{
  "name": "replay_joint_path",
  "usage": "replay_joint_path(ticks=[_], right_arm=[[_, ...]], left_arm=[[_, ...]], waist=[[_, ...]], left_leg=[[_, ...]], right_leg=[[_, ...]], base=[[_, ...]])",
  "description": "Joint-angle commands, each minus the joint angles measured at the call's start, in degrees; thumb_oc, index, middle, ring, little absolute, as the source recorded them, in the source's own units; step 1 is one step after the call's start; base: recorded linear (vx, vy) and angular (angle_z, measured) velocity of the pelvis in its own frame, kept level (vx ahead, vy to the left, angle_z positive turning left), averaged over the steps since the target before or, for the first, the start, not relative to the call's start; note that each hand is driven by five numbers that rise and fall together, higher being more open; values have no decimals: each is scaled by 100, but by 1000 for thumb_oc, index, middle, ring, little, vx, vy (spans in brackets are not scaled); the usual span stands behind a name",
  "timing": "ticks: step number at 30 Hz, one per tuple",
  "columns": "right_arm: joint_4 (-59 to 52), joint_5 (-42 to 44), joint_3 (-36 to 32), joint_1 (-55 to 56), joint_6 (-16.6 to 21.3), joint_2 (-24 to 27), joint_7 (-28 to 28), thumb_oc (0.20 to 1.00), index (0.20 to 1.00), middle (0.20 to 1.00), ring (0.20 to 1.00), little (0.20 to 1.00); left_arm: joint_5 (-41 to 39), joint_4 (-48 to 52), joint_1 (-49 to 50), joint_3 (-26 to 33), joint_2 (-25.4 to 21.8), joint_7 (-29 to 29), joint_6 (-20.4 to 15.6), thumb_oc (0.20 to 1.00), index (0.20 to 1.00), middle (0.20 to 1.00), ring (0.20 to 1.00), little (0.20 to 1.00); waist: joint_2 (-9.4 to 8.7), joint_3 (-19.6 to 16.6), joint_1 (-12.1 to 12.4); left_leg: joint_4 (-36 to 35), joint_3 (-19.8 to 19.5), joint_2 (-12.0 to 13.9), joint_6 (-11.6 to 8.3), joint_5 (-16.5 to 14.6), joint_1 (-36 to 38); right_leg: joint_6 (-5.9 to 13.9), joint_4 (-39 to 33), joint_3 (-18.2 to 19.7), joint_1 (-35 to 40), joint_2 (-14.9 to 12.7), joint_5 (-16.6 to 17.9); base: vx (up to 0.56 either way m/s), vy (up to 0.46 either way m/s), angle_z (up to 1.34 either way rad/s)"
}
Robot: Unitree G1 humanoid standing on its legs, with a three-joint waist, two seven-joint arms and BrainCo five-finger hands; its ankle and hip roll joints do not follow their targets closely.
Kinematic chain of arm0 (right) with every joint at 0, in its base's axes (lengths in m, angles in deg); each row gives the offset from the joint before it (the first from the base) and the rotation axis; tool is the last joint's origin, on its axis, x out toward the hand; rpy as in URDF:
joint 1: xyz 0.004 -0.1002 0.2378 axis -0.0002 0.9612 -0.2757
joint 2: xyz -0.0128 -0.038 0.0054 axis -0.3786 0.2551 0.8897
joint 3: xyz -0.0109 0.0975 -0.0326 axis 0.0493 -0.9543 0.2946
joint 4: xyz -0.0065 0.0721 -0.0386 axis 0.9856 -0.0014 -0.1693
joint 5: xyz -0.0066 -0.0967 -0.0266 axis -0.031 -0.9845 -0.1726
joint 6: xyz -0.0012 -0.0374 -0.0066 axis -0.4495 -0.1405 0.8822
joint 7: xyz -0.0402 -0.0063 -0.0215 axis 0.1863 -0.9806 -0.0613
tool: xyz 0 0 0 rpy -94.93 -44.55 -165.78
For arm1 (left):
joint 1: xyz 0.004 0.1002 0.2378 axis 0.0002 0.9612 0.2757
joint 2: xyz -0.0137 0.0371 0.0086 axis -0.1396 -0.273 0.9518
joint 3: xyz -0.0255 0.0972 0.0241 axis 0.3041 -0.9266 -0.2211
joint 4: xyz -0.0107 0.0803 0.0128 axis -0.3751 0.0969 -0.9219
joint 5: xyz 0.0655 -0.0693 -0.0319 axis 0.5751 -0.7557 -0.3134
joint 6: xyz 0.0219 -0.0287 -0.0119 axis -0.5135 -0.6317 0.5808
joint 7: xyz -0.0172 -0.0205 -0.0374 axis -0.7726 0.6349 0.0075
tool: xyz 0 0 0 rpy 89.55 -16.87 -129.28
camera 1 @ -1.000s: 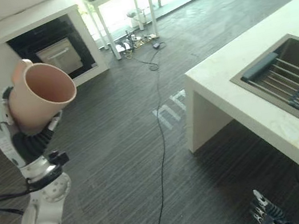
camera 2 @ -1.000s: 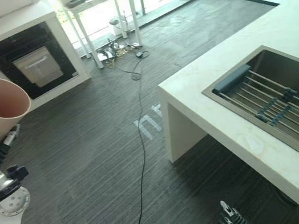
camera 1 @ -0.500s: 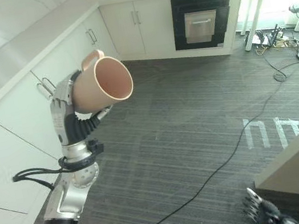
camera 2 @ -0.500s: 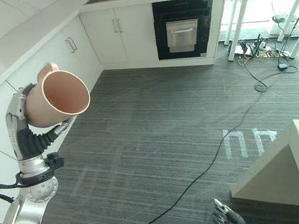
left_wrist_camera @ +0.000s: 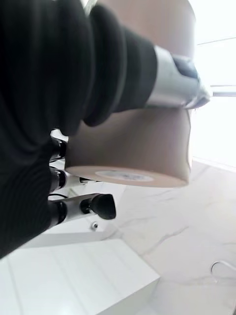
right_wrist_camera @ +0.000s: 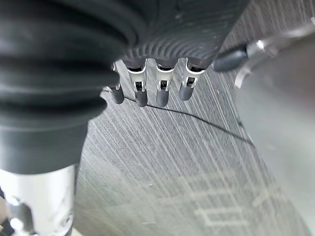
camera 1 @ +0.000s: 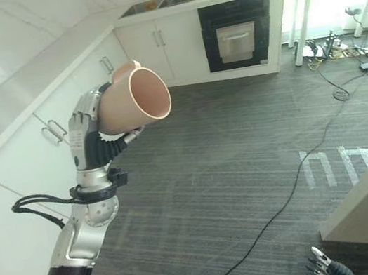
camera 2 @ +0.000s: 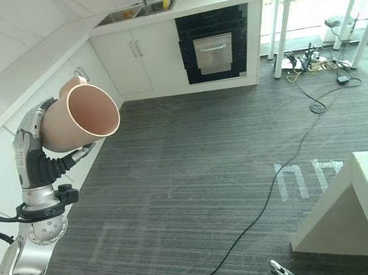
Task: Place the dishes in the dishwasher.
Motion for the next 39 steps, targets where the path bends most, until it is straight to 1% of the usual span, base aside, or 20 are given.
replay_joint_path(ticks=[1,8,13,14,16,17,18,20,21,22,24,26,28,29,31,32,34,35,37,39], right_arm=[[-1822,35,418,-402,408,-70,-7,1000,1000,1000,1000,1000],[-1905,83,455,-312,432,-119,-30,1000,1000,1000,1000,1000],[-1829,-25,464,-305,482,-113,-209,1000,1000,1000,1000,1000],[-1879,-51,485,-309,467,-93,-232,1000,1000,1000,1000,1000],[-2080,-96,587,-350,389,-22,-294,1000,1000,1000,1000,1000],[-2191,-70,650,-364,376,37,-300,1000,1000,1000,1000,1000],[-2304,-38,691,-356,383,93,-335,1000,1000,1000,1000,1000],[-2396,-12,661,-308,414,139,-350,1000,1000,1000,1000,1000],[-2477,-30,625,-256,439,107,-364,1000,1000,1000,1000,1000],[-2558,-162,580,-239,443,50,-394,1000,1000,1000,1000,1000],[-2602,-181,552,-228,438,9,-493,1000,1000,1000,1000,1000],[-2587,-119,534,-206,434,-2,-535,1000,1000,1000,1000,1000],[-2598,-36,501,-156,408,2,-528,1000,1000,1000,1000,1000],[-2648,-110,557,-130,439,-70,-569,1000,1000,1000,1000,1000],[-2660,-91,560,-113,426,-103,-593,1000,1000,1000,1000,1000],[-2677,-47,531,-100,393,-147,-625,1000,1000,1000,1000,1000],[-2840,-50,531,-14,390,-275,-713,1000,1000,1000,1000,1000],[-2881,-85,534,27,440,-314,-724,1000,1000,1000,1000,1000],[-2916,-37,534,64,535,-340,-745,1000,1000,1000,1000,1000],[-2968,74,562,135,619,-400,-765,1000,1000,1000,1000,1000]], left_arm=[[336,-399,-254,-104,-364,355,212,200,200,200,200,200],[242,-502,-334,-133,-456,223,212,200,200,200,200,200],[68,-624,-613,-294,-538,123,237,200,200,200,200,200],[80,-629,-670,-327,-561,119,260,200,200,200,200,200],[81,-632,-728,-369,-637,212,324,200,200,200,200,200],[64,-652,-691,-362,-674,319,312,200,200,200,200,200],[-4,-637,-621,-329,-723,417,278,200,200,200,200,200],[-35,-626,-545,-219,-736,414,165,200,200,200,200,200],[-1,-615,-573,-175,-741,363,131,200,200,200,200,200],[81,-633,-627,-162,-686,333,112,200,200,200,200,200],[85,-597,-644,-178,-629,291,146,200,200,200,200,200],[86,-554,-577,-148,-597,234,132,200,200,200,200,200],[114,-580,-558,-163,-569,194,112,200,200,200,200,200],[167,-597,-557,-238,-580,184,140,200,200,200,200,200],[121,-640,-472,-187,-665,169,75,200,200,200,200,200],[71,-659,-437,-168,-721,116,26,200,200,200,200,200],[126,-664,-468,-202,-761,17,-70,200,200,200,200,200],[148,-695,-578,-291,-784,-5,-89,200,200,200,200,200],[122,-769,-817,-450,-840,-47,-59,200,200,200,200,200],[35,-827,-1007,-578,-951,-118,24,200,200,200,200,200]], waist=[[-483,-125,-66],[-401,-156,-177],[-366,-128,-314],[-384,-91,-333],[-521,59,-338],[-623,169,-310],[-686,295,-268],[-689,421,-224],[-642,466,-178],[-530,448,-97],[-416,392,36],[-367,349,144],[-350,297,145],[-345,211,192],[-360,188,243],[-427,168,279],[-554,49,320],[-565,-4,279],[-448,-27,206],[-272,4,146]], left_leg=[[647,324,100,-103,-764,-57],[322,195,34,-19,-700,132],[225,160,136,-7,-656,237],[458,137,170,-13,-715,168],[1447,36,179,-9,-1008,-189],[2130,71,236,-52,-975,-478],[2872,71,336,-120,-761,-921],[3237,167,388,-143,-552,-1373],[2861,290,431,-190,-415,-1531],[1748,489,430,-284,-126,-1524],[707,475,401,-418,372,-1573],[121,391,438,-507,728,-1603],[106,579,450,-510,755,-1644],[239,486,284,-352,621,-1603],[441,264,199,-256,483,-1591],[492,85,61,-163,393,-1546],[426,-99,-216,106,255,-1392],[355,-125,-287,224,183,-1259],[314,-204,-305,341,65,-1047],[367,-275,-303,447,-131,-833]], right_leg=[[633,-48,20,-12,-644,171],[628,46,242,-22,-523,106],[533,578,406,-140,-306,-241],[490,735,448,-206,-285,-314],[370,997,562,-392,-323,-381],[279,1048,606,-401,-367,-391],[181,1087,628,-394,-357,-380],[128,1076,623,-329,-298,-359],[173,981,543,-196,-248,-387],[263,802,446,75,-170,-504],[322,645,461,384,-81,-645],[324,579,525,623,-22,-774],[323,559,511,729,1,-842],[373,726,568,760,-63,-947],[427,925,642,782,-155,-1029],[515,1065,689,835,-276,-1053],[846,1520,809,725,-484,-448],[1022,2009,849,521,-570,-91],[1159,3314,883,10,-639,393],[1140,4696,727,-695,-625,684]], base=[[39,11,-28],[26,-9,-5],[67,-86,2],[29,-169,4],[11,-189,6],[18,-180,3],[37,-173,-9],[115,-91,-19],[385,102,3],[484,177,6],[492,188,11],[422,142,-4],[433,180,-15],[541,285,-3],[492,285,-22],[344,246,-67],[353,312,-40],[277,314,12],[238,307,37],[275,314,45]])
